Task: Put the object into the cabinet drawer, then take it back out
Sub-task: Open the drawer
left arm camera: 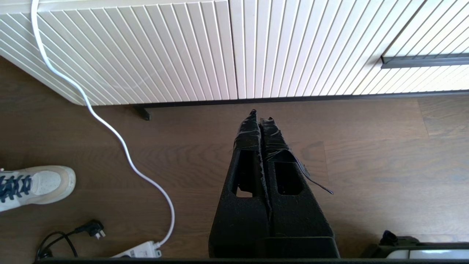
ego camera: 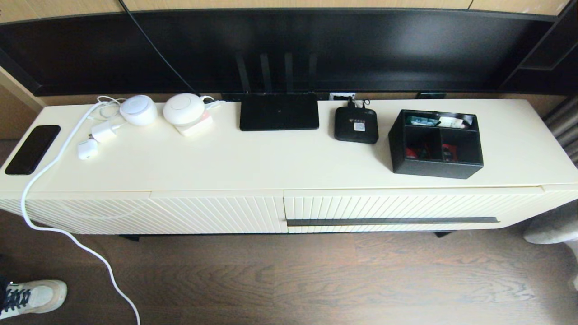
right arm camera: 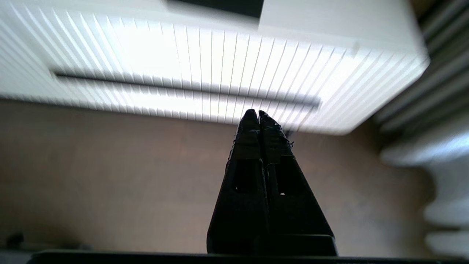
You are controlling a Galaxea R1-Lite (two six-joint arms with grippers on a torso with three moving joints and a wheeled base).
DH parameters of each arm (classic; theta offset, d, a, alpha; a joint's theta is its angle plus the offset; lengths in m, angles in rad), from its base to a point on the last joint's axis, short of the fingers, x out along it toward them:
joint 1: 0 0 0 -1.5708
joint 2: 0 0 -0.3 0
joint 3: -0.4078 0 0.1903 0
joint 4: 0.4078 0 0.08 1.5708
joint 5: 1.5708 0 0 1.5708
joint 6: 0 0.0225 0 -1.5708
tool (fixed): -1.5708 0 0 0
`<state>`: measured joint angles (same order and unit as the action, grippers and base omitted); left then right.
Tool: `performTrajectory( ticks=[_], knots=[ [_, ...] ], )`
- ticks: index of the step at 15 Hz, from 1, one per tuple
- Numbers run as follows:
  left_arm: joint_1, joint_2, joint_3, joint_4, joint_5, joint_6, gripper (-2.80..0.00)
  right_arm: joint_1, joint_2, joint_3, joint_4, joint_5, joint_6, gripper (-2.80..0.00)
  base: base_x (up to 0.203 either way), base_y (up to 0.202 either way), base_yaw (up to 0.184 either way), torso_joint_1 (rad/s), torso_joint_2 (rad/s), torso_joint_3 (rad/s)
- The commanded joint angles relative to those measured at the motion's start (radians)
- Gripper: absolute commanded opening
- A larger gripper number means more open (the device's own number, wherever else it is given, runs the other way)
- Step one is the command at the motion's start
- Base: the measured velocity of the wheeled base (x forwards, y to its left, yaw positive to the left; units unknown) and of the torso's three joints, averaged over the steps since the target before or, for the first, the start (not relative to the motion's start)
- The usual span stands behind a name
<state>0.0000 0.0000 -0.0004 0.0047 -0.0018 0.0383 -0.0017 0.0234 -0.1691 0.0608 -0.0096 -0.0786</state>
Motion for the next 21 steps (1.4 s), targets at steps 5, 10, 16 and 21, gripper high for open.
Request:
performTrajectory(
  ticks=[5,10,16,21],
  knots=[
    [0.000,0.000,0.000,0.000,0.000,0.000,-2.80,-0.003,0.393,-0.581,0.258,0.054,-0.112,-2.80,0.000,0.000,0.000,0.000,0.00,0.000],
    [0.000,0.000,0.000,0.000,0.000,0.000,-2.80,-0.004,0.810,-0.709,0.329,0.080,-0.491,-2.80,0.000,0.000,0.000,0.000,0.00,0.000],
    [0.000,0.000,-0.001,0.000,0.000,0.000,-2.80,0.089,1.170,-0.705,0.337,0.079,-1.085,-2.80,0.000,0.000,0.000,0.000,0.00,0.000],
    [0.000,0.000,0.000,0.000,0.000,0.000,-2.80,0.213,1.343,-0.561,0.052,0.080,-1.175,-2.80,0.000,0.000,0.000,0.000,0.00,0.000]
  ],
)
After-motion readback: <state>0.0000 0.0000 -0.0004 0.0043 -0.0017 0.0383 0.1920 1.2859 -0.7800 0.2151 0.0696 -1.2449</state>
